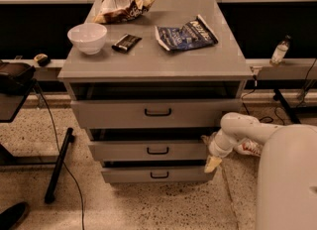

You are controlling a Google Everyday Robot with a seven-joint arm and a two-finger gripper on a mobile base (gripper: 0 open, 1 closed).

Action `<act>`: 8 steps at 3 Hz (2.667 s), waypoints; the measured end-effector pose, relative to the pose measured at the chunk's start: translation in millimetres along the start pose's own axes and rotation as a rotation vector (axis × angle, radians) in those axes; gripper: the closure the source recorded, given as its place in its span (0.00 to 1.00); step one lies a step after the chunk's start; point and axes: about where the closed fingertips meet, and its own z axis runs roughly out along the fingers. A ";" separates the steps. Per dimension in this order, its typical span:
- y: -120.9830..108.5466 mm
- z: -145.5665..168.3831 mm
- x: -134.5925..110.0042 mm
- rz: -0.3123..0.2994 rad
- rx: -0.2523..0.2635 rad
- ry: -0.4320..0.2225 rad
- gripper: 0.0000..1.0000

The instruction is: Open middle drawer

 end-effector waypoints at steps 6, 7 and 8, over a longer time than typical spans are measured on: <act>37.1 1.9 -11.7 -0.044 -0.155 -0.021 0.11; 62.1 -4.0 -27.6 -0.076 -0.213 -0.023 0.26; 78.6 -9.3 -38.8 -0.088 -0.234 -0.047 0.38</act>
Offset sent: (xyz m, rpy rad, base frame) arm -0.1301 0.0587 0.0620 -0.0117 -0.0617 0.1435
